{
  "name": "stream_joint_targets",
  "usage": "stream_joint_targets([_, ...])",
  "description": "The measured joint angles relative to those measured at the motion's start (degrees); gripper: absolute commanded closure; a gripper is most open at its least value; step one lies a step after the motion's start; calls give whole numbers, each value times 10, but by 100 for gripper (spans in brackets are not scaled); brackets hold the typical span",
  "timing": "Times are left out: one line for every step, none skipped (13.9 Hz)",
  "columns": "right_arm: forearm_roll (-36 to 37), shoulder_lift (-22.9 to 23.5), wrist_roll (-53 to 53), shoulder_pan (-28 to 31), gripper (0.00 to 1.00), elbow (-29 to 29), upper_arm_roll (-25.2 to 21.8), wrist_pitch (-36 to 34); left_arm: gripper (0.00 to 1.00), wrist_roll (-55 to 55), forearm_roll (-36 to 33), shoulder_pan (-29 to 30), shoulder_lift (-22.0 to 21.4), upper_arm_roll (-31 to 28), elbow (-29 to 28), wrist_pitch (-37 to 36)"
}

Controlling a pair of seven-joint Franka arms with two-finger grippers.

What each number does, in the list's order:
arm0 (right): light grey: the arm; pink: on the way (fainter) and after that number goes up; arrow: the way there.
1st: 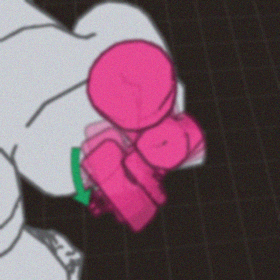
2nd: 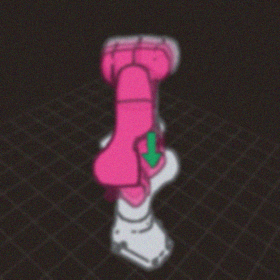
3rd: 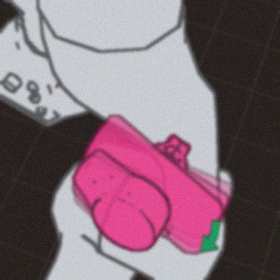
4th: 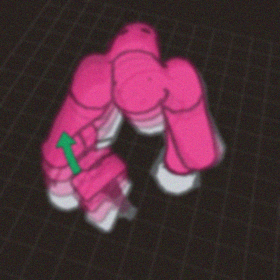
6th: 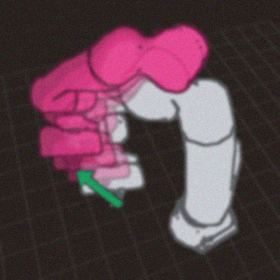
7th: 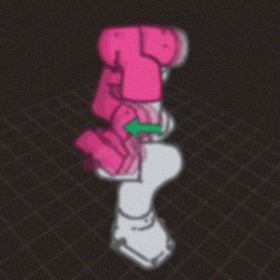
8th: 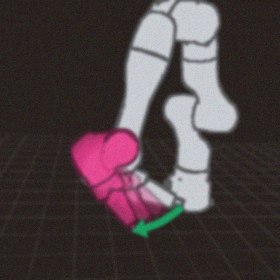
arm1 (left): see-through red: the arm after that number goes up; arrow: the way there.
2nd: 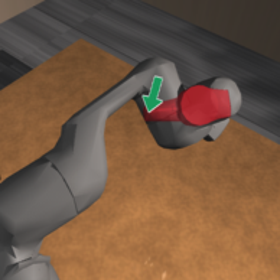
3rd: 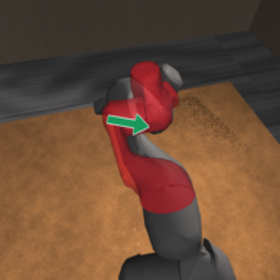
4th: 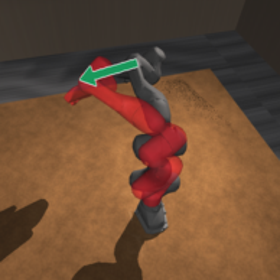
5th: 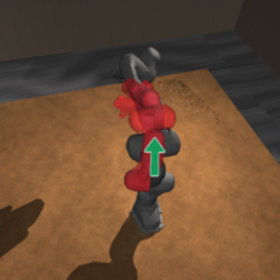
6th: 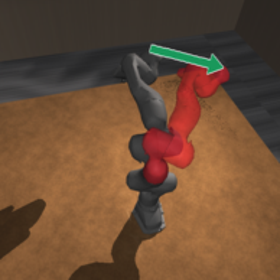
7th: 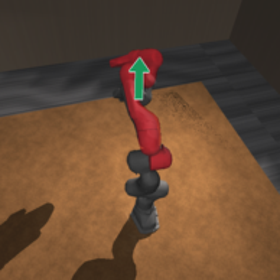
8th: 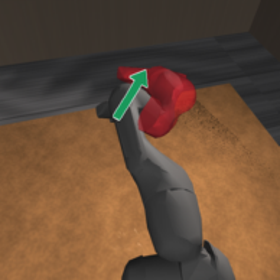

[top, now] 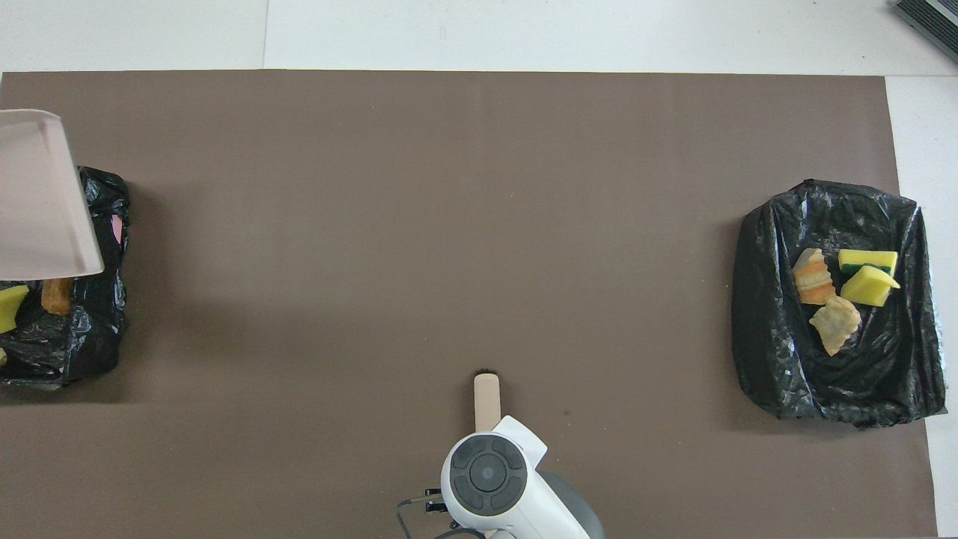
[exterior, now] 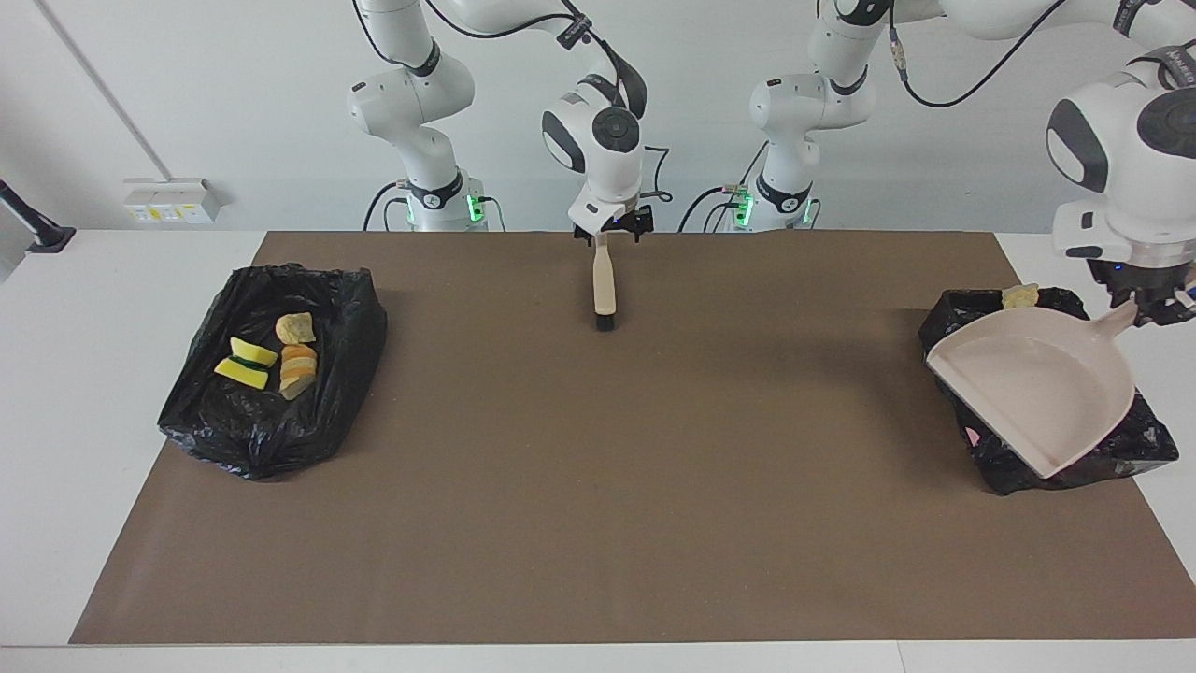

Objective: Sweep and dump trash in bin
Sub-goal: 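Bring the dustpan back with the left gripper while the right gripper drops the brush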

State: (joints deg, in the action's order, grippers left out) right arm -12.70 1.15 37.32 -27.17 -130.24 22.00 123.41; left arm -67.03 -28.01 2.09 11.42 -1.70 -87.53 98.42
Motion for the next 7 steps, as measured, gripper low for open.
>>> stream_joint_targets([21, 1, 0, 16, 0, 6, -1, 8, 100, 47, 20, -1, 0, 21, -8, -12])
stream_joint_targets([42, 1, 0, 38, 0, 16, -2, 10, 100, 94, 39, -2, 0, 41, -17, -19])
stream_joint_targets([58, 1, 0, 61, 0, 28, -3, 10, 100, 145, 65, -2, -1, 57, -27, -23])
stream_joint_targets([68, 1, -2, 81, 0, 42, -4, 10, 100, 190, 90, -3, -2, 70, -36, -24])
stream_joint_targets([79, 1, -3, 99, 0, 55, -4, 9, 100, 230, 110, -3, -2, 85, -44, -24])
stream_joint_targets([92, 1, -4, 115, 0, 67, -5, 8, 100, 277, 129, -3, -2, 103, -50, -24])
stream_joint_targets([107, 1, -4, 130, 0, 80, -5, 5, 100, 335, 147, -4, -1, 121, -56, -24])
